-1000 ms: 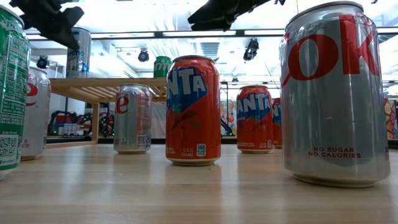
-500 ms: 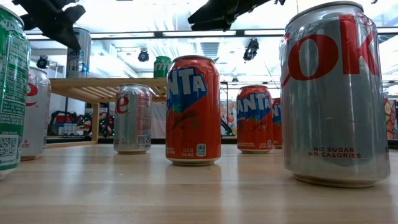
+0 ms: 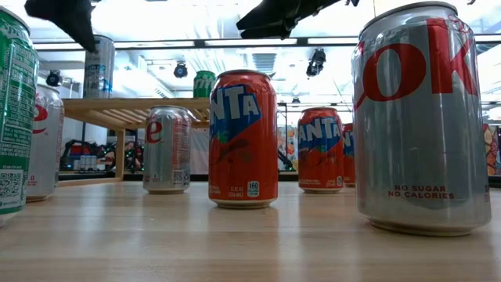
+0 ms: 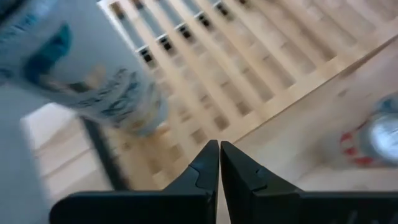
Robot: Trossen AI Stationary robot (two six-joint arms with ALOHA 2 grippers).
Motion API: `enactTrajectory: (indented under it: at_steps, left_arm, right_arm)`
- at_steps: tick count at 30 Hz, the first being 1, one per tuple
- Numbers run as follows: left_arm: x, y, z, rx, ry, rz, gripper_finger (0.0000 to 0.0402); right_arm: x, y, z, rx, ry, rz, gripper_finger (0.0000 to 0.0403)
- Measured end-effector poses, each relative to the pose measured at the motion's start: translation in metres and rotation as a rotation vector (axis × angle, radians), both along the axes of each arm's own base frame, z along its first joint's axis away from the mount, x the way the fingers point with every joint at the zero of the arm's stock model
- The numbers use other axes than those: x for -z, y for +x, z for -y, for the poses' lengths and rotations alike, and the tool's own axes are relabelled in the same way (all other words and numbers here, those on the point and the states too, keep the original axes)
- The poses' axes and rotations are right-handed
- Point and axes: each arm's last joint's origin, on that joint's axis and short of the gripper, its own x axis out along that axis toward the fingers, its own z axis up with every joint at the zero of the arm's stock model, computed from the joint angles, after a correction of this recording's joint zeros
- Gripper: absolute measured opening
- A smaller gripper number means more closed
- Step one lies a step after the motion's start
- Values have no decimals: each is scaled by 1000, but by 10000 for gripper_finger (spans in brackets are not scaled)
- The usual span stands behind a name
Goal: Place canned beverage on shelf
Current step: Put the bottom left white/blue soda can on the shelf
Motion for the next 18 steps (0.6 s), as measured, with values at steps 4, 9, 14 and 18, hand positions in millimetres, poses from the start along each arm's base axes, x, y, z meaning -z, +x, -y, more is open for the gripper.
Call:
enactTrajectory:
  at_steps: [4, 9, 14, 18]
  left_arm:
    - [-9, 9, -1, 92, 35, -57, 0]
    - [-13, 5, -6, 65, 68, -57, 0]
    - [-9, -4, -12, -55, 120, -25, 0]
    - [-9, -7, -12, -64, 126, -20, 0]
  right_arm:
    - [1, 0, 0, -1, 1, -8, 283]
    - [3, -1, 0, -1, 4, -30, 283]
    - [3, -1, 0, -1, 5, -36, 283]
    - [3, -1, 0, -1, 5, -38, 283]
